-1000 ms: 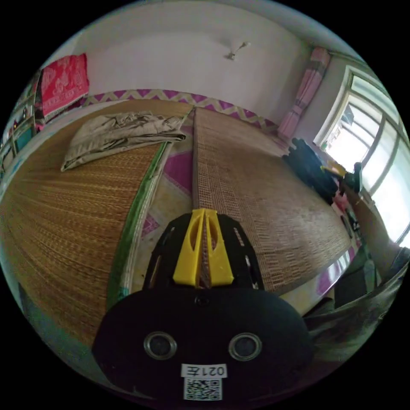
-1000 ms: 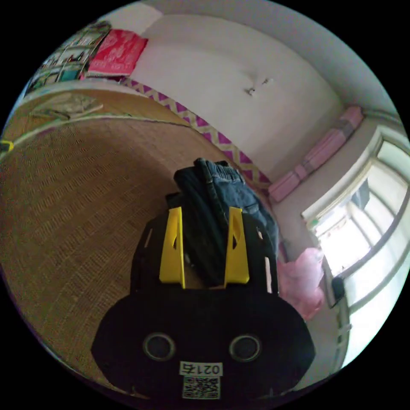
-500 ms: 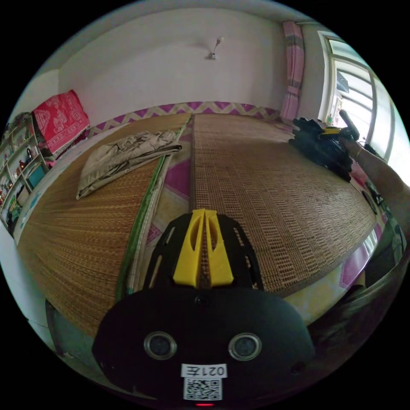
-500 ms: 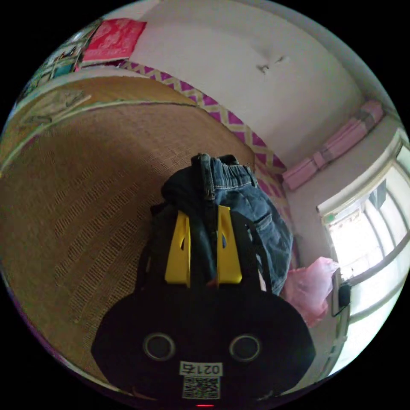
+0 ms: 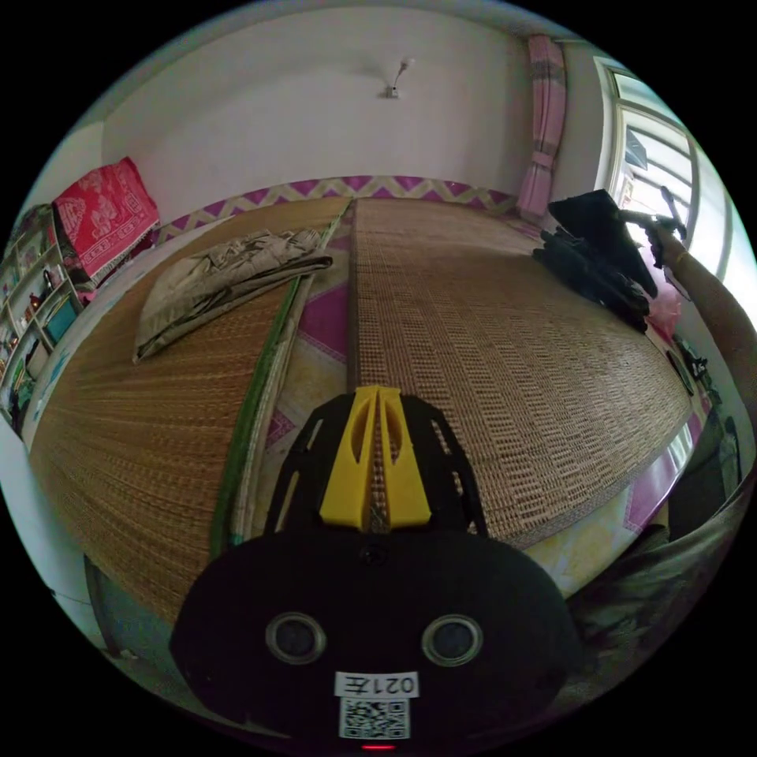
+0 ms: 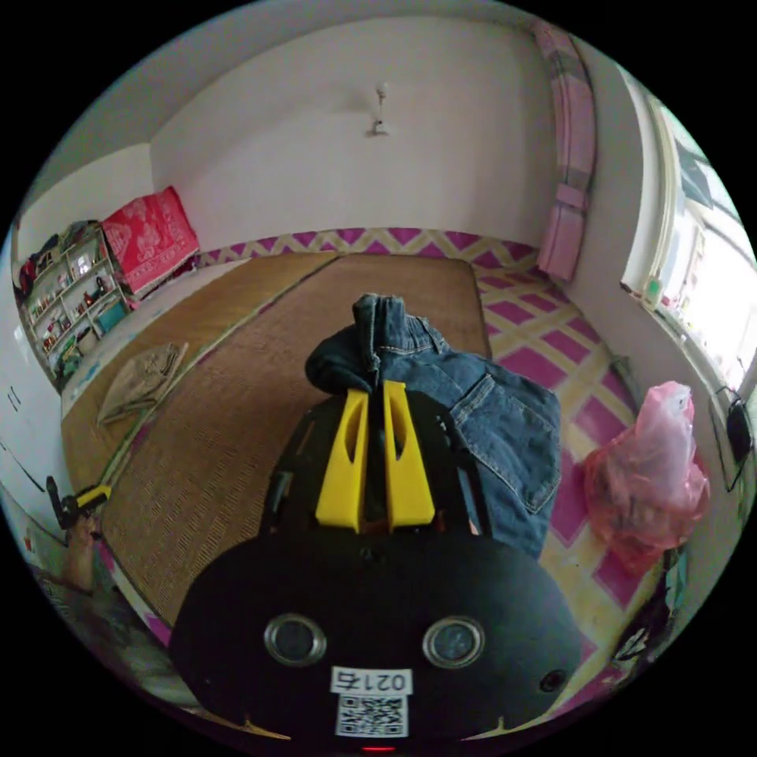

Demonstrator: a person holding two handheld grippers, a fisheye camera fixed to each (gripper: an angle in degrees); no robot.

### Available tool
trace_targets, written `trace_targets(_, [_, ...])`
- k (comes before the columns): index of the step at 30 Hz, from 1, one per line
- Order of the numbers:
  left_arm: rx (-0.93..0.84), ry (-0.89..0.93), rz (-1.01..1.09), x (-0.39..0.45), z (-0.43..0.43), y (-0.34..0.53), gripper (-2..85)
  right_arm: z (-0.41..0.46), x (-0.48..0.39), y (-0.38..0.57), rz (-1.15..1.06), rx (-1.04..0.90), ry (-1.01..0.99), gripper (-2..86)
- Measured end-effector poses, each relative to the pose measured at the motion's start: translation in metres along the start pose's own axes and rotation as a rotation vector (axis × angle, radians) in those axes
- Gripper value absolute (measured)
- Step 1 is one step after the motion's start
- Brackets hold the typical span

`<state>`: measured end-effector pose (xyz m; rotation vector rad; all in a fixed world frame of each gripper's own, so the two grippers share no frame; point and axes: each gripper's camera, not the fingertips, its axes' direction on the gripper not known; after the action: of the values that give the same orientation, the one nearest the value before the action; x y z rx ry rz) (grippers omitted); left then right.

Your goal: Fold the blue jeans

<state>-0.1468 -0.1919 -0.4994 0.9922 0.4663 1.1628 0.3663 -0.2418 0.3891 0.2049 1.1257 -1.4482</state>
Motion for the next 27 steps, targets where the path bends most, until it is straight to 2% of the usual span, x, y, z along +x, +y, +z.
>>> trace_targets(4, [0.007, 0.008, -0.002, 0.000, 0.005, 0.008, -1.0, -0.053, -0.053, -0.012, -0.167, 0.052, 0.012, 2.2])
trace_targets(7, [0.015, -0.002, -0.011, 0.000, 0.008, 0.014, -1.0, -0.086, -0.139, -0.002, -0.350, 0.074, -0.043, 2.3])
trace_targets(9, [0.060, -0.016, -0.037, 0.000, 0.005, 0.022, -1.0, -0.083, -0.234, 0.029, -0.519, -0.002, -0.135, 2.5])
trace_targets(10, [0.067, 0.008, -0.056, -0.002, 0.003, 0.025, -1.0, -0.078, -0.260, 0.042, -0.566, -0.022, -0.149, 2.6])
trace_targets(12, [0.073, 0.224, -0.120, -0.010, -0.007, 0.034, -1.0, -0.054, -0.365, 0.106, -0.753, -0.097, -0.185, 2.7])
trace_targets(13, [0.082, 0.271, -0.130, -0.012, -0.010, 0.037, -1.0, -0.048, -0.388, 0.124, -0.791, -0.111, -0.202, 2.7])
trace_targets(15, [0.094, 0.343, -0.155, -0.017, -0.021, 0.052, -1.0, -0.013, -0.457, 0.185, -0.851, -0.238, -0.340, 3.2])
trace_targets(17, [0.085, 0.324, -0.149, -0.020, -0.028, 0.065, -1.0, 0.001, -0.471, 0.211, -0.780, -0.281, -0.375, 4.0])
trace_targets(18, [0.077, 0.302, -0.152, -0.022, -0.031, 0.075, -1.0, -0.009, -0.463, 0.216, -0.717, -0.204, -0.369, 5.0])
trace_targets(20, [0.069, 0.294, -0.166, -0.027, -0.034, 0.088, -1.0, -0.026, -0.447, 0.213, -0.656, -0.179, -0.379, 8.0])
trace_targets(23, [0.072, 0.346, -0.204, -0.033, -0.032, 0.104, -1.0, -0.060, -0.431, 0.208, -0.662, -0.145, -0.431, 11.7])
trace_targets(27, [0.085, 0.389, -0.234, -0.028, -0.023, 0.110, -1.0, -0.071, -0.435, 0.204, -0.690, -0.131, -0.348, 13.4])
